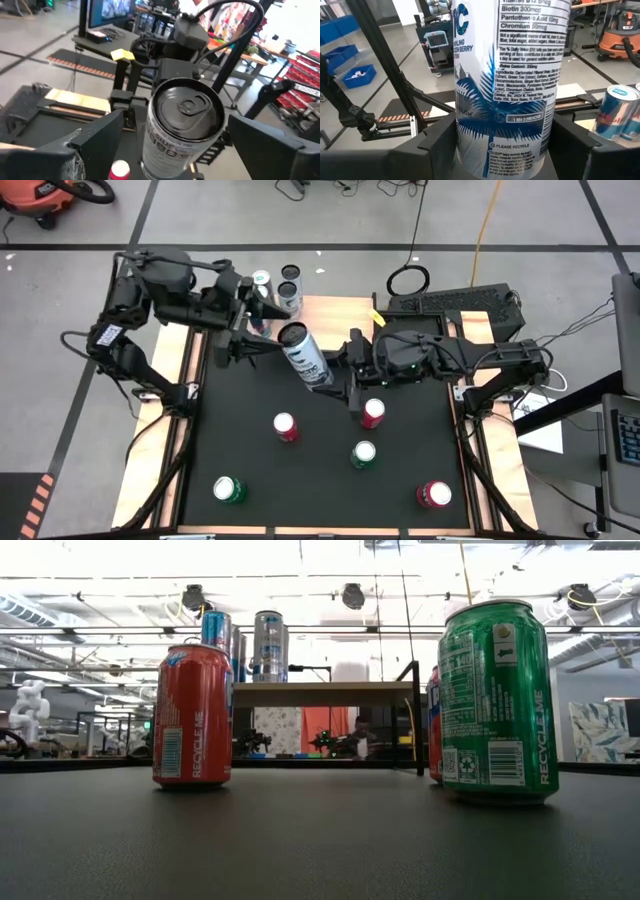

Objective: Place canned beverage on shelf
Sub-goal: Put the white-blue soda can on the shelf

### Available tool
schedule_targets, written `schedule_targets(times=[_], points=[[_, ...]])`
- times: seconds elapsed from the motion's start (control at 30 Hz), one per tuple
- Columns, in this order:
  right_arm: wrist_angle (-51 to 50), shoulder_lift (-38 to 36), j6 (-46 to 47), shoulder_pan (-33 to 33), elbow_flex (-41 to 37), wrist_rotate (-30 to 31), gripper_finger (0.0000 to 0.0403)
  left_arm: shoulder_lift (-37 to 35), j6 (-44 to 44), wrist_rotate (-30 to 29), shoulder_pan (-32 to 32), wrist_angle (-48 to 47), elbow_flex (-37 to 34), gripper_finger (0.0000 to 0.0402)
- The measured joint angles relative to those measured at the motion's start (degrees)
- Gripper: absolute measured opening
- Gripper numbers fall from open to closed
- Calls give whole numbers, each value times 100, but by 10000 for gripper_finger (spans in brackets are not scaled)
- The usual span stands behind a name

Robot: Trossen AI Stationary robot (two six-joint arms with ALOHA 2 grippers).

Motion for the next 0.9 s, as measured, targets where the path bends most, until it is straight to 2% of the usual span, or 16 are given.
schedule_targets(times=[0.37, 0.9], points=[[-136, 2, 0, 0, 0, -2, 235, -12, 142, 303, 22, -146, 11, 364], [-346, 2, 101, 0, 0, 0, 235, 389, 456, 580, 18, -22, 11, 364]])
